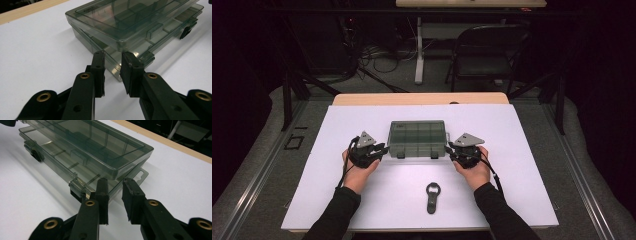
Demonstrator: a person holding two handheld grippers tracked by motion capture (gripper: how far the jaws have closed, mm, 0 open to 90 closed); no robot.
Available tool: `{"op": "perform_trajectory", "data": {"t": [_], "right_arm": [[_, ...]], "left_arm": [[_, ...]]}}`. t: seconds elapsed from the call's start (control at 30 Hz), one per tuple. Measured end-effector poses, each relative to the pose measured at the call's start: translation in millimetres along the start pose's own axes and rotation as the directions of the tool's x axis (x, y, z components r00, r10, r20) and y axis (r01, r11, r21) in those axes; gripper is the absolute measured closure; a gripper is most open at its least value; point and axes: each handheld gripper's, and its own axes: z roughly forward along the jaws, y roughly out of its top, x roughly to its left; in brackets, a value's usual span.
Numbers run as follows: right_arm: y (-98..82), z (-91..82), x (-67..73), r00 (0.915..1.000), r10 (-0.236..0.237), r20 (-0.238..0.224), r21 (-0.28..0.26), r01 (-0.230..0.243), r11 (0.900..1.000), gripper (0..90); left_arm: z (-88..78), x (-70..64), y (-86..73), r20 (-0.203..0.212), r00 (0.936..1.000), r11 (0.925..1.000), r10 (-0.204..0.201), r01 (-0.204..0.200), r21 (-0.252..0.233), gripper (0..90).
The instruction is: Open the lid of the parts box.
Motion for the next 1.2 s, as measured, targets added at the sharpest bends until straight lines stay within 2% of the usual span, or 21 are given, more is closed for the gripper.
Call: {"op": "perform_trajectory", "data": {"t": [0.3,0.4,0.97,1.1,1.2], "right_arm": [[2.2,-0.4,4.4,0.9994,-0.028,0.021,-0.015,0.028,0.999,73.0],[3.3,0.1,7.9,0.9986,-0.041,0.034,-0.016,0.042,0.999,72.4],[5.0,-0.4,7.3,0.9989,-0.03,0.035,-0.025,0.031,0.999,72.3],[5.8,-0.6,7.2,0.999,-0.029,0.036,-0.025,0.029,0.999,72.3],[7.7,-0.4,6.5,0.9988,-0.03,0.038,-0.023,0.031,0.999,72.7]], "left_arm": [[1.3,-3.7,1.3,0.013,0.9997,0.9997,0.021,-0.021,-0.011,74.7],[2.1,-5.7,1.4,0.004,0.9998,0.9997,0.022,-0.022,-0.009,74.8],[0.0,-7.1,3.7,-0.015,0.9994,0.9993,0.029,-0.03,-0.022,75.6],[-0.3,-7.4,5.6,-0.02,0.9994,0.9995,0.029,-0.029,-0.01,75.8],[-1.5,-9.8,10.5,-0.047,0.9982,0.9992,0.038,-0.038,-0.007,75.7]]}}
